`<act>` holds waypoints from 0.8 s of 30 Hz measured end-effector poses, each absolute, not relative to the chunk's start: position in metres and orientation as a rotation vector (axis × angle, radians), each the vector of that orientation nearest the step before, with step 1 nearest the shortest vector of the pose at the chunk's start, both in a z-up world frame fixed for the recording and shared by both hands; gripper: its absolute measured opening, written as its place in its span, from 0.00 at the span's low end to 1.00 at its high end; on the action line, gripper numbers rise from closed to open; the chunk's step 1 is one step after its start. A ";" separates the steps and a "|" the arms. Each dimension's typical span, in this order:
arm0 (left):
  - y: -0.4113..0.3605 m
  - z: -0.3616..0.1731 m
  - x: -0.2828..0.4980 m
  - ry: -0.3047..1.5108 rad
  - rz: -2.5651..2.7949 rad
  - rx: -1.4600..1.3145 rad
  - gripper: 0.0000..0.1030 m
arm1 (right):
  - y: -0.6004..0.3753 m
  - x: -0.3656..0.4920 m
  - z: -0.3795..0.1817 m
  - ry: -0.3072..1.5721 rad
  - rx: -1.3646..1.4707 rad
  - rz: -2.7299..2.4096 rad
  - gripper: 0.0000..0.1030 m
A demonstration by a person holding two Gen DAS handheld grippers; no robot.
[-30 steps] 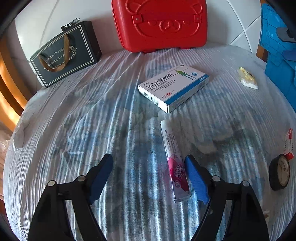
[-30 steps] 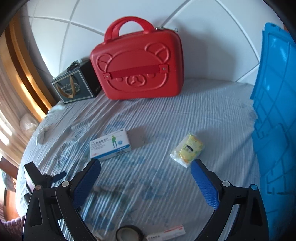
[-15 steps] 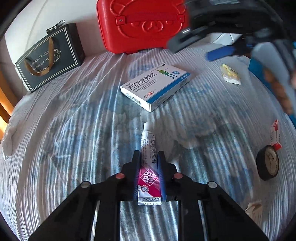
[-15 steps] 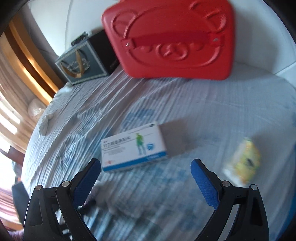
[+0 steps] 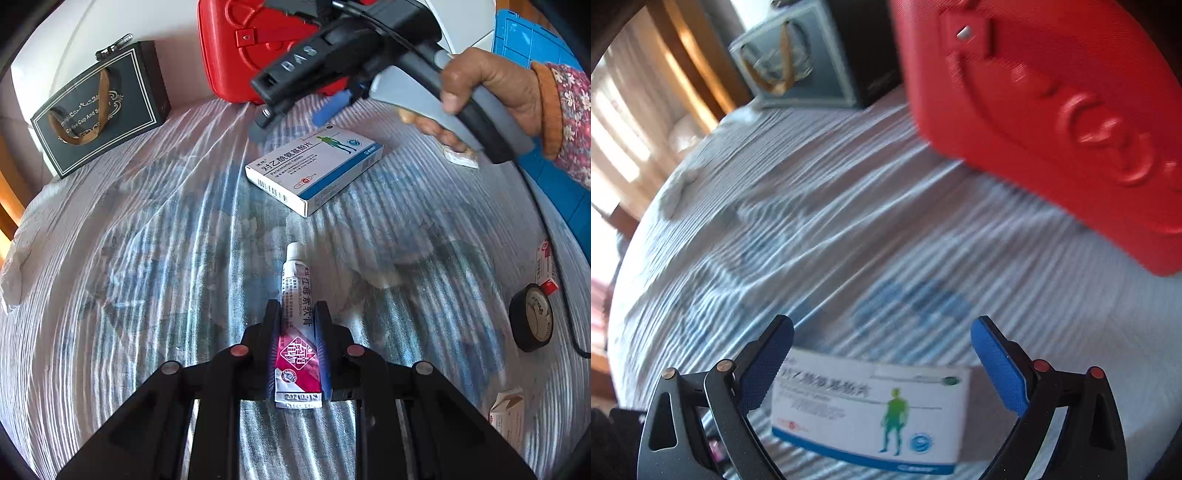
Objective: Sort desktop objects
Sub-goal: 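Grasp the white-blue tablet box with the right tool while the left tool grasps the pink ointment tube, then carry the tablet box and ointment tube into the blue crate and release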
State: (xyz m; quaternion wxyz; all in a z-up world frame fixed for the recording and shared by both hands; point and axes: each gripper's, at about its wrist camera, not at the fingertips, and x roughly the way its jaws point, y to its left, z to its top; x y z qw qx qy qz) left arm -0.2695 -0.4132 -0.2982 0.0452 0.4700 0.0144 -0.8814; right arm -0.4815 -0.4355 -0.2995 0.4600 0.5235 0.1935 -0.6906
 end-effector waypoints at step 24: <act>-0.417 -0.289 -0.257 0.002 -2.713 1.411 0.17 | -0.378 -0.382 -0.275 0.787 1.051 -1.773 0.75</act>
